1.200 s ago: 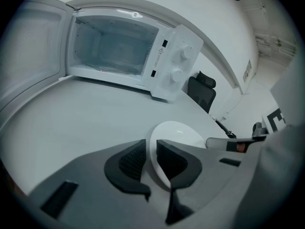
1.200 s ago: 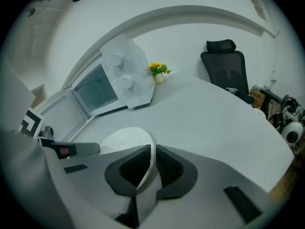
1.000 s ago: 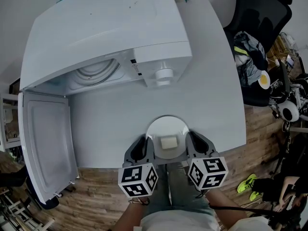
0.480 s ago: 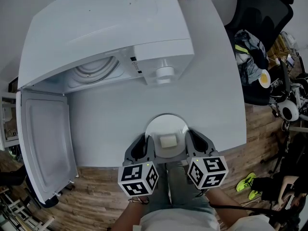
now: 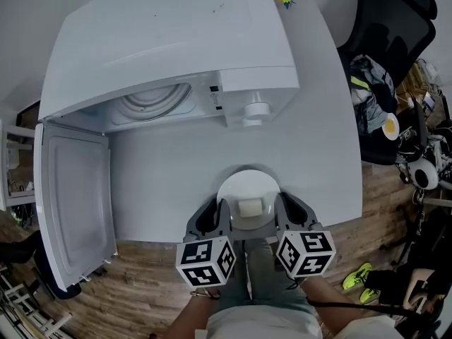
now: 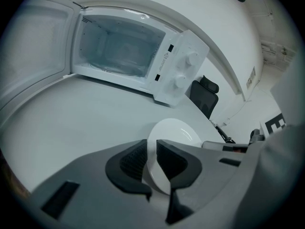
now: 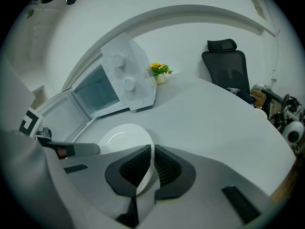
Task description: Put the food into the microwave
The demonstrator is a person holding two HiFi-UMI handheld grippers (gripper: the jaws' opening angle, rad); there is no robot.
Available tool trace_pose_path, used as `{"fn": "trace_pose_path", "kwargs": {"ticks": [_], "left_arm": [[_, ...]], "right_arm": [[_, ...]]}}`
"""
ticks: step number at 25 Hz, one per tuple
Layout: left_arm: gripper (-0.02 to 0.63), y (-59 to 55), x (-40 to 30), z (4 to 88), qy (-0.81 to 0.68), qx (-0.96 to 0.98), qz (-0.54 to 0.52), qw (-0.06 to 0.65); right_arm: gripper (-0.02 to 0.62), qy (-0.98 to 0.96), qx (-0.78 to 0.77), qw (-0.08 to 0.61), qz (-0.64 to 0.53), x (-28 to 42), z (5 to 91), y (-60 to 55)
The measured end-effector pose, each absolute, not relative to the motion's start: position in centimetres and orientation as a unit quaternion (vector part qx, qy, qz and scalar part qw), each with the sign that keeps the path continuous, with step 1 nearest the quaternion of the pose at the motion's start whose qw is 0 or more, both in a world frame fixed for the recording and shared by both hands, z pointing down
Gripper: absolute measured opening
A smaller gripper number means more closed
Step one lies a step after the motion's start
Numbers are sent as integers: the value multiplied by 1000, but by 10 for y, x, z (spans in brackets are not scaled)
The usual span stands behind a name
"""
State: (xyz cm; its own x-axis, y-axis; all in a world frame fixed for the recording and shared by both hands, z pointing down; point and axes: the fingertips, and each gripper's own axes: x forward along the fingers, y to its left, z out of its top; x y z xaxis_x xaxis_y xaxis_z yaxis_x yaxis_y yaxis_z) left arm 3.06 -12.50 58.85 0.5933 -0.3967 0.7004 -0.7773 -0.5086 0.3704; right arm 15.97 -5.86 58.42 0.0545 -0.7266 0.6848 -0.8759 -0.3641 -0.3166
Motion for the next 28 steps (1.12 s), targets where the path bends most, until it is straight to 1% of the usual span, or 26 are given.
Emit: {"fn": "trace_pose_path", "kwargs": {"ticks": [15, 28], "left_arm": [[63, -143, -6, 570, -411, 803, 244, 356], [63, -173, -49, 541, -466, 786, 204, 350]], "right_arm": [[20, -602, 690, 104, 388, 130, 565, -92], [20, -652, 659, 104, 360, 93, 536, -139]]}}
